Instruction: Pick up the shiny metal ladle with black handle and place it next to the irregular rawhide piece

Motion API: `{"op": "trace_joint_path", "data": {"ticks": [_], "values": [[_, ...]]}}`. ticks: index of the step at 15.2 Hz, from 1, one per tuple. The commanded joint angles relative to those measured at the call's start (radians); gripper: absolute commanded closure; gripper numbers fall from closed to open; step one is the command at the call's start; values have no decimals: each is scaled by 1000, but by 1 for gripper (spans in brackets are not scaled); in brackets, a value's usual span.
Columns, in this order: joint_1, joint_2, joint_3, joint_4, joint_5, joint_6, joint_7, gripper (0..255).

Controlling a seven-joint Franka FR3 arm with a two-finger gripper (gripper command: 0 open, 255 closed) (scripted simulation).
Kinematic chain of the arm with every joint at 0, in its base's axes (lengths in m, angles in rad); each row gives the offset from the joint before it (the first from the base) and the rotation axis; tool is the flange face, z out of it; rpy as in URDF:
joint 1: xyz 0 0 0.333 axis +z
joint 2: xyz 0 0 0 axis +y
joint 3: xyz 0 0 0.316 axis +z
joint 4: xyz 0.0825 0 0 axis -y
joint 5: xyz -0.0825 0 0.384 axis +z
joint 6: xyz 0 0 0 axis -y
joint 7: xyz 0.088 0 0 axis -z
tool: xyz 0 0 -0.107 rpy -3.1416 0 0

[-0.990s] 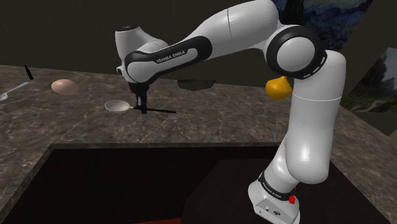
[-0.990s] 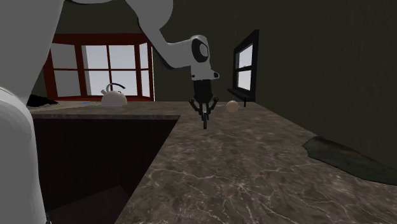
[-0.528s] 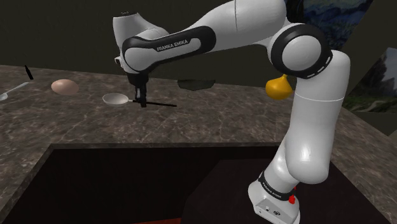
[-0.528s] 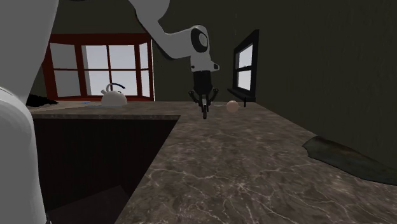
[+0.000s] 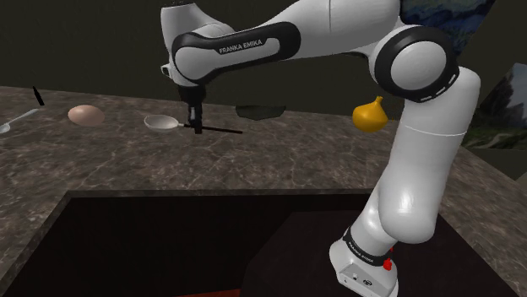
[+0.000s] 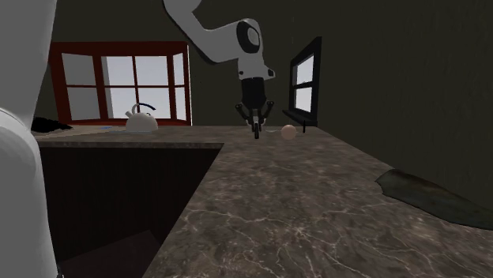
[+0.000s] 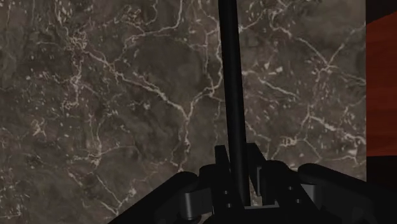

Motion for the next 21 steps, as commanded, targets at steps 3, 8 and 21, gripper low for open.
{"op": "trace_joint_path", "data": {"ticks": [3, 8, 21], "values": [[-50, -120, -24, -163, 18, 56, -69, 255], [-104, -252, -68, -330, 32, 106, -164, 255], [-217, -481, -209, -605, 13, 187, -400, 255]]}}
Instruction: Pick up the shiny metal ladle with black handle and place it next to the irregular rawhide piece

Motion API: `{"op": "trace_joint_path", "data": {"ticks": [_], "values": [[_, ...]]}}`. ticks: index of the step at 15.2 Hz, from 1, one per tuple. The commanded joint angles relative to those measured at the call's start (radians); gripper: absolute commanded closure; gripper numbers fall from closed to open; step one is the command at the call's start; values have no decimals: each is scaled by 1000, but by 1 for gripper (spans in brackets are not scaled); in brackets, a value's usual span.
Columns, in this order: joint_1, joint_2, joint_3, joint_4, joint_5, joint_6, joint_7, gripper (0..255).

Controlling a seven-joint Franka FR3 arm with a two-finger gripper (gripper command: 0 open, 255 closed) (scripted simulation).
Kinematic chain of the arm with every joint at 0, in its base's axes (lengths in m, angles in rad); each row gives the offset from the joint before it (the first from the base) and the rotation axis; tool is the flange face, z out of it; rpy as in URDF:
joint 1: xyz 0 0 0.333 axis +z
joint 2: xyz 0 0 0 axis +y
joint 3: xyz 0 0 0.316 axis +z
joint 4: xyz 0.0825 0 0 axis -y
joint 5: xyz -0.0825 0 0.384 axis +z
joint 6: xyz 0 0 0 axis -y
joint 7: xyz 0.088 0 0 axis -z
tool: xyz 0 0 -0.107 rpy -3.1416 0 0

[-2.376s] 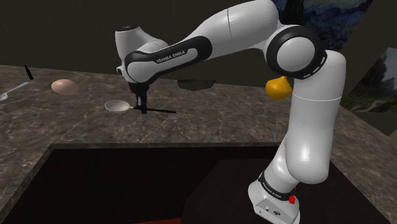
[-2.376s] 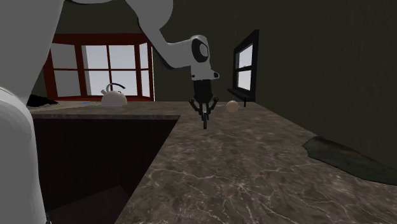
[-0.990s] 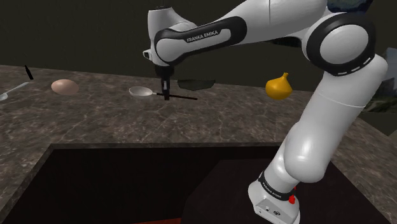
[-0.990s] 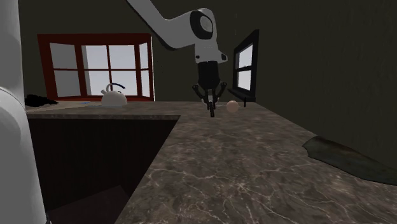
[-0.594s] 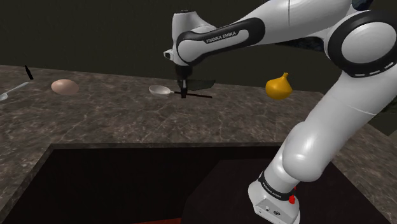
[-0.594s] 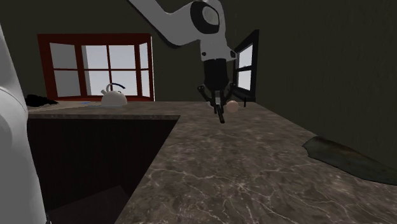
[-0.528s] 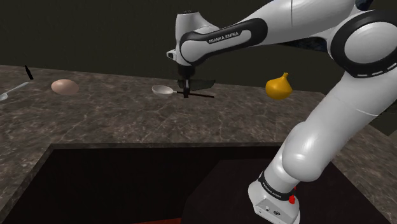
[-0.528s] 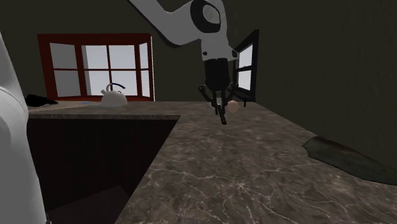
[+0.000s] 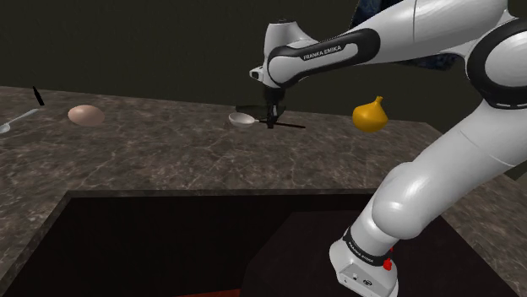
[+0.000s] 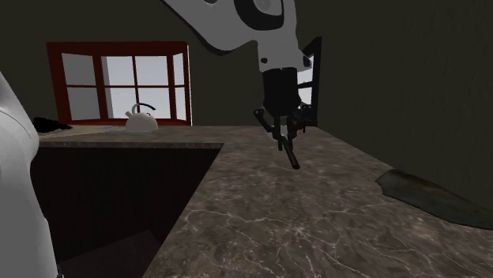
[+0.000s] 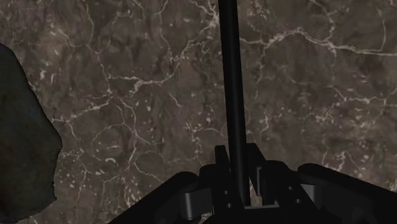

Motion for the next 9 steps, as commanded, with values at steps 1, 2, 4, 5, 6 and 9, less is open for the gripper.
{"op": "trace_joint_path", "data": {"ticks": [1, 2, 4, 5, 6, 9], "values": [[-4, -2, -5, -27, -4, 26, -3, 255], [-4, 4, -5, -35, -5, 40, -1, 255], [-5, 15, -5, -52, -8, 68, 3, 255], [-5, 21, -6, -60, -9, 82, 6, 255], [-5, 27, -6, -68, -11, 96, 8, 255], [-7, 47, -7, -91, -15, 138, 15, 255]]}}
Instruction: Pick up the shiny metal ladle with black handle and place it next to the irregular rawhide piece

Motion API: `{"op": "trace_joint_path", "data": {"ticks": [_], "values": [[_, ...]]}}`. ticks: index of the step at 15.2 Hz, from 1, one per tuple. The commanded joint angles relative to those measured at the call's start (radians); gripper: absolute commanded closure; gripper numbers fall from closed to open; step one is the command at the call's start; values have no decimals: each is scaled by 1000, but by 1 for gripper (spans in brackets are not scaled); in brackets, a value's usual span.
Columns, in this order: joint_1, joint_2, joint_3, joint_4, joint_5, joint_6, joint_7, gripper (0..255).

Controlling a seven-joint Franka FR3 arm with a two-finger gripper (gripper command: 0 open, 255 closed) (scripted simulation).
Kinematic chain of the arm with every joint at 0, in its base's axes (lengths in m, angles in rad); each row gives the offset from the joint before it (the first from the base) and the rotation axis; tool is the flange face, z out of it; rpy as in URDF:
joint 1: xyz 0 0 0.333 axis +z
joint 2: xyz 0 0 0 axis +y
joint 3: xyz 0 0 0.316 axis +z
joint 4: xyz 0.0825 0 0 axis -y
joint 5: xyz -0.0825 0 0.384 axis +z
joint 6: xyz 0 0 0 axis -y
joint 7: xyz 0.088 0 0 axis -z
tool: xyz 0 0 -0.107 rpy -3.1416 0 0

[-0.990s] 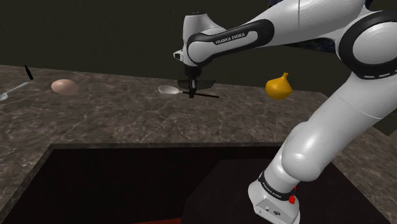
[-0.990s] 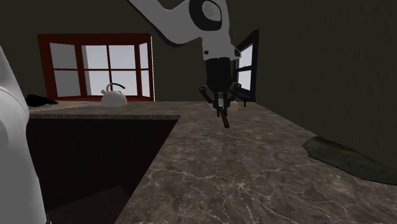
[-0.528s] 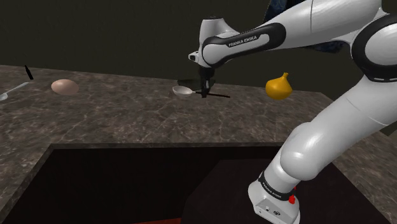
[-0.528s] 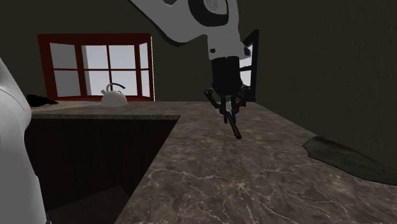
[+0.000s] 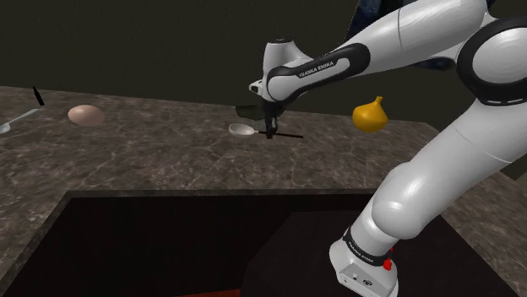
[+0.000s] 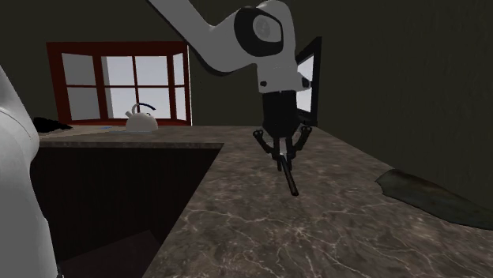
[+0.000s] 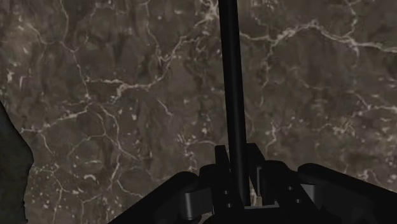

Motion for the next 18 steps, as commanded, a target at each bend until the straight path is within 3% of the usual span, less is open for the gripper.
{"op": "trace_joint_path", "data": {"ticks": [1, 9, 16, 17, 18], "values": [[-1, 14, -1, -13, -3, 27, 4, 255], [-5, 80, -3, -61, -20, 141, 26, 255], [-5, 80, -3, -61, -20, 141, 26, 255], [-5, 80, -3, -61, -20, 141, 26, 0], [-5, 80, -3, -61, -20, 141, 26, 0]]}}
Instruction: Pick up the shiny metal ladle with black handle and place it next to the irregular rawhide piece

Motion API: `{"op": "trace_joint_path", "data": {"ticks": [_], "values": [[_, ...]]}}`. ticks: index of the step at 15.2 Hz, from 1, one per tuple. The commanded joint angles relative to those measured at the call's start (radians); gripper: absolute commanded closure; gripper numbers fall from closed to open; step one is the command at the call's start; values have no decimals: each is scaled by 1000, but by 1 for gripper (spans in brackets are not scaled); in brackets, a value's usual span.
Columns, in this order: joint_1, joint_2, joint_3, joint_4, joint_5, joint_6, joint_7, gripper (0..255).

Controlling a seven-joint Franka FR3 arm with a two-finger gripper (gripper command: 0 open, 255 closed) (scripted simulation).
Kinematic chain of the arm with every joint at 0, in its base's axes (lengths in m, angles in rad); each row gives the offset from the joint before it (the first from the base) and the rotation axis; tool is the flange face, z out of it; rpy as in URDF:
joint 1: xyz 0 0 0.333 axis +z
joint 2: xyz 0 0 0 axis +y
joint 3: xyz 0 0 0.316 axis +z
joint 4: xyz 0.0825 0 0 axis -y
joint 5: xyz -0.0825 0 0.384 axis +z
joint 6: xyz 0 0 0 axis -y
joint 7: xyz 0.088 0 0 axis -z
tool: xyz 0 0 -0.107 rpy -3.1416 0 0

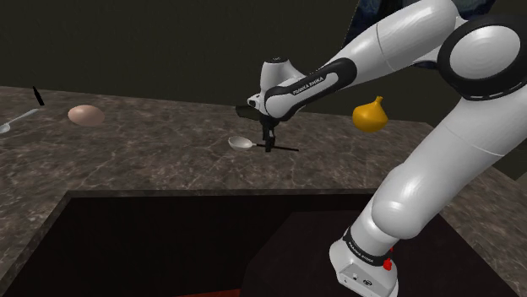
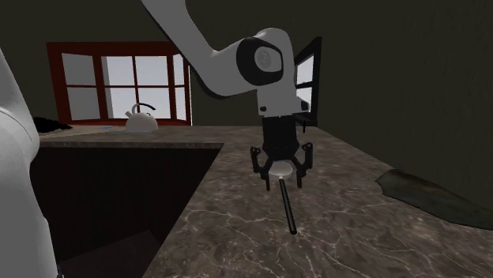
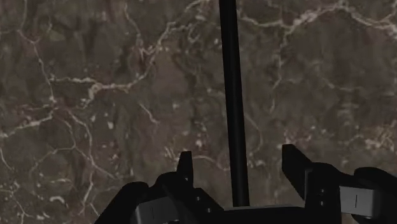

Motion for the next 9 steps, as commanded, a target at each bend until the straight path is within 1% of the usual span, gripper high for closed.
{"op": "trace_joint_path", "data": {"ticks": [1, 4, 8, 9], "values": [[0, 0, 0, 0, 0, 0, 0, 0], [0, 0, 0, 0, 0, 0, 0, 0], [12, -76, 11, 57, 21, -134, -11, 0], [12, -76, 11, 57, 21, -134, -11, 0]]}}
